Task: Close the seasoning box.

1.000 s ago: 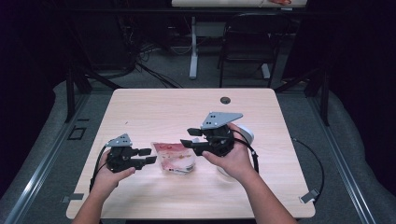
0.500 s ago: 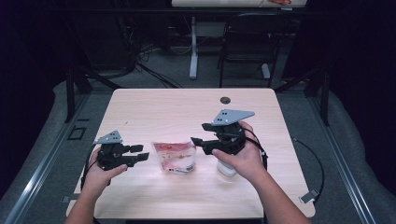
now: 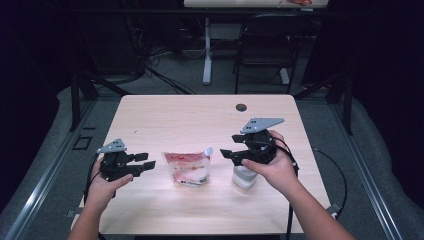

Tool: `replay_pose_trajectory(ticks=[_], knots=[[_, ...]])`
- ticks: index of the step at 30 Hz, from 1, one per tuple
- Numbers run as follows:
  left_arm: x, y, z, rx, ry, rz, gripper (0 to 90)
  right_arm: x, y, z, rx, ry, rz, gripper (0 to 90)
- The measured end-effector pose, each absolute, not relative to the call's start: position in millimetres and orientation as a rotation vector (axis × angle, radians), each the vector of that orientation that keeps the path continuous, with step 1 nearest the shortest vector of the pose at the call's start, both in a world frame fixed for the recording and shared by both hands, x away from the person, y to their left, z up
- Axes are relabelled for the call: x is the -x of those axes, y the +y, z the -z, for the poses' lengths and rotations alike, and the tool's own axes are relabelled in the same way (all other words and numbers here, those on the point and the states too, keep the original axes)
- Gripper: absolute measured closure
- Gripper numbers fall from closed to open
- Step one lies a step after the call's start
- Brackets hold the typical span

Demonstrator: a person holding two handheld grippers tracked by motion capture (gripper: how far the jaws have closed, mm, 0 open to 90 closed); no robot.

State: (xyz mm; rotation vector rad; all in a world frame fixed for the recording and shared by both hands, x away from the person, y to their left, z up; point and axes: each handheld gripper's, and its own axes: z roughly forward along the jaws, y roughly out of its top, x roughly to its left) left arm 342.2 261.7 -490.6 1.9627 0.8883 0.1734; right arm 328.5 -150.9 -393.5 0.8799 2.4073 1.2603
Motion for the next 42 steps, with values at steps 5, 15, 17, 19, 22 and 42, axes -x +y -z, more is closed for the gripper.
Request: replay_pose_trajectory(ticks=[5,15,17,19,22,42], knots=[[-343,263,491,-1.959,0.892,-0.173,48.6,-332,-163,399,-0.938,2.407,-1.235,40.2],[-344,264,493,-1.965,0.906,-0.174,48.5,-343,-190,402,-1.042,2.36,-1.203,44.8],[-344,264,493,-1.965,0.906,-0.174,48.3,-346,-195,402,-1.063,2.357,-1.19,45.1],[-343,263,493,-1.962,0.906,-0.173,48.3,-348,-199,402,-1.084,2.352,-1.185,45.2],[-344,263,492,-1.967,0.899,-0.176,48.1,-351,-204,402,-1.103,2.341,-1.173,45.1],[-344,262,495,-1.972,0.913,-0.172,47.5,-376,-237,405,-1.242,2.236,-1.114,63.5]])
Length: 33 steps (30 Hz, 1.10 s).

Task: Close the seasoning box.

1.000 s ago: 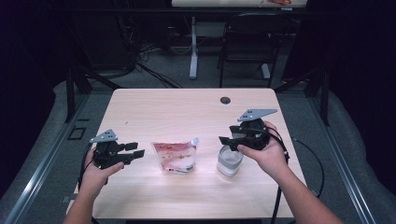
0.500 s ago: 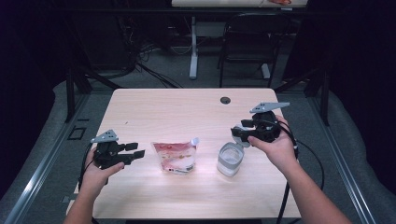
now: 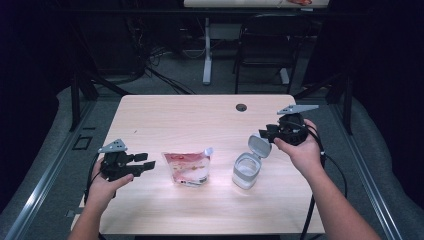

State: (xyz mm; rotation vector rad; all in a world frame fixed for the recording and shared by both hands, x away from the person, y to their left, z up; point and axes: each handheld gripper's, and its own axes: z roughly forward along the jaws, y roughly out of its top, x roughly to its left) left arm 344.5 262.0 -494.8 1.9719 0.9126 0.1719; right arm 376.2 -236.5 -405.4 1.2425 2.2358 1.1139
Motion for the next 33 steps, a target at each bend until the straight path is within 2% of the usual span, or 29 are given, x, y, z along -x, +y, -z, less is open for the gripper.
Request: replay_pose_trajectory(ticks=[10,33], knots=[[-345,262,496,-1.972,0.913,-0.172,47.3,-382,-244,415,-1.295,2.21,-1.046,78.3],[-345,262,496,-1.973,0.922,-0.172,46.4,-382,-245,425,-1.329,2.211,-1.04,86.0]])
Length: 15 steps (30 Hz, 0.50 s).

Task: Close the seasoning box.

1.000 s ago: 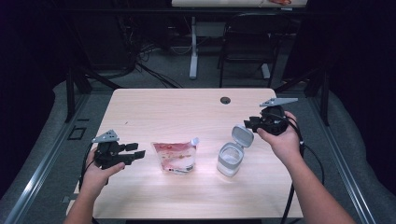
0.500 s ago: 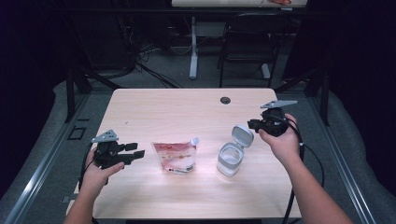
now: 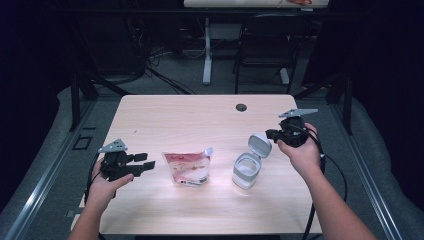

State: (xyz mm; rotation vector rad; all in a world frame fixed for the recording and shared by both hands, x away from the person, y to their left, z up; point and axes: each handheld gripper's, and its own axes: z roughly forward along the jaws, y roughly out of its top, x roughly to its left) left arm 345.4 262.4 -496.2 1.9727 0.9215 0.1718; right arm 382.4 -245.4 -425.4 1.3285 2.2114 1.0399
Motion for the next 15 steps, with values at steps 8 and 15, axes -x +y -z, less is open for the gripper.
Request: replay_pose_trajectory(ticks=[8,15], knots=[[-345.3,262.3,496.3,-1.974,0.922,-0.17,46.3,-381.9,-244.9,426.8,-1.322,2.221,-1.044,85.9],[-345.3,262.0,496.4,-1.975,0.921,-0.168,46.3,-381.0,-243.4,425.9,-1.316,2.224,-1.05,85.9]])
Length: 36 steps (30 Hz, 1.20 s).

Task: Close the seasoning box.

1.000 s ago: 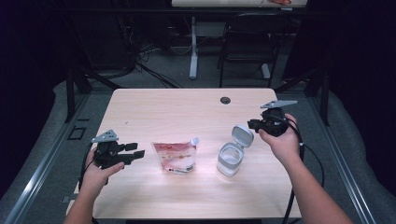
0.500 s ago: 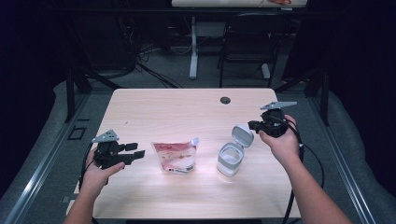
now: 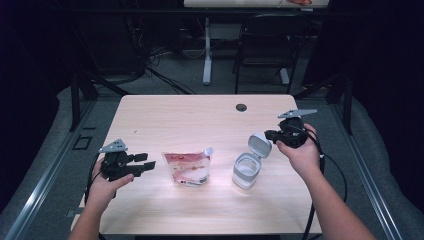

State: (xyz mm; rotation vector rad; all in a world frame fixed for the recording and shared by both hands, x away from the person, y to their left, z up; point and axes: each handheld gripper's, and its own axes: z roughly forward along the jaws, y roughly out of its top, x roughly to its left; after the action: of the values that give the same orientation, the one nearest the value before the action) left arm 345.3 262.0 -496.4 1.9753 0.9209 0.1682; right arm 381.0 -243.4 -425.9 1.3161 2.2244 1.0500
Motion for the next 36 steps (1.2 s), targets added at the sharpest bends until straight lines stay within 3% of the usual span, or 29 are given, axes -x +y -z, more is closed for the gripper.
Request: replay_pose_trajectory(ticks=[36], knots=[[-346,262,498,-1.978,0.923,-0.164,46.3,-350,-208,430,-1.165,2.332,-1.157,83.4]])
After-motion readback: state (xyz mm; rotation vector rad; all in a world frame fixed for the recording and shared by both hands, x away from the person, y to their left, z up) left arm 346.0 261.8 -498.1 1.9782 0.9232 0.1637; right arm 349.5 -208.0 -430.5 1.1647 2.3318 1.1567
